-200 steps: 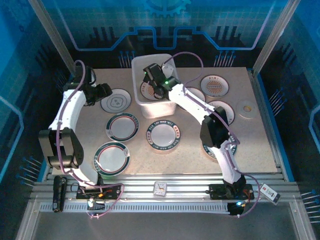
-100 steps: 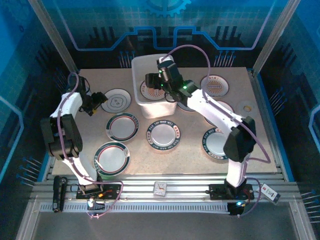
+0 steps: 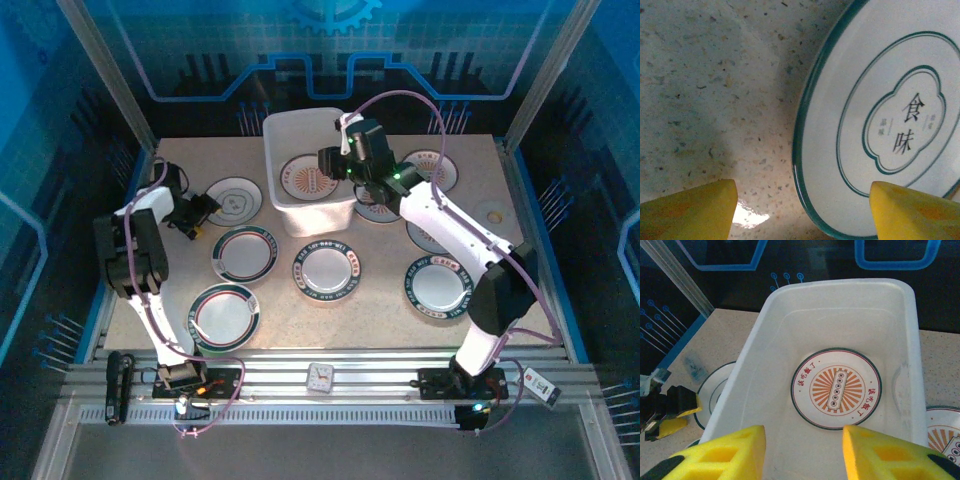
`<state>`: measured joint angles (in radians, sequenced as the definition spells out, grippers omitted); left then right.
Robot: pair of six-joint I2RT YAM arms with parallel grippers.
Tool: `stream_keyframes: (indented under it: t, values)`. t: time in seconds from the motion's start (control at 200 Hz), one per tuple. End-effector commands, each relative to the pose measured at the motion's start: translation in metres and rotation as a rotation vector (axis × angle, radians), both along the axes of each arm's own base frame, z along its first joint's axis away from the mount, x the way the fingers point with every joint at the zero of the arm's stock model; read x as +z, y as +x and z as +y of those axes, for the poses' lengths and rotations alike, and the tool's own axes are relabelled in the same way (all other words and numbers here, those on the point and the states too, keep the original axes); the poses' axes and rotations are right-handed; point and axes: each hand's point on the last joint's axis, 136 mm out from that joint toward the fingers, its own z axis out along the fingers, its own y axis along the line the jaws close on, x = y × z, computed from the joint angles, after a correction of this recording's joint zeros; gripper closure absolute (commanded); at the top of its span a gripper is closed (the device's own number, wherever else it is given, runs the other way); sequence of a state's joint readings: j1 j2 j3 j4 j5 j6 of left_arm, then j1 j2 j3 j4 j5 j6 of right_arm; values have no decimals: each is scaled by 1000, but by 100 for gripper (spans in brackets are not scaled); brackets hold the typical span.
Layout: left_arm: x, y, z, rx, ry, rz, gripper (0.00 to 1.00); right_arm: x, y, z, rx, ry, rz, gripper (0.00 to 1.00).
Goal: Place the plates into the plastic bin on the countertop
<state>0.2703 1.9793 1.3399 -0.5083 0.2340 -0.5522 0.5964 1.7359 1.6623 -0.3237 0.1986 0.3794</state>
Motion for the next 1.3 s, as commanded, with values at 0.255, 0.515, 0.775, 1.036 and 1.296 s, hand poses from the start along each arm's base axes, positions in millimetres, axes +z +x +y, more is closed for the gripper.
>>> stream_keyframes:
  t: [0.255,0.515,0.775,1.036,1.296]
  values:
    - [-4,28,-2,11,-52,-67,33,-9,13,4,9,-10,13,65]
    - [-2,36,-13,-5,-79,-99,34,-12,12,4,8,-8,23,65]
    - [-2,49,-21,-10,-84,-107,38,-15,8,0,-4,-8,34,67]
    - [-21,47,-22,-4,-87,-61,45,-21,5,-2,-9,-8,56,67]
    - [-23,42,-23,-3,-82,-61,67,-21,2,-4,-17,-1,60,69]
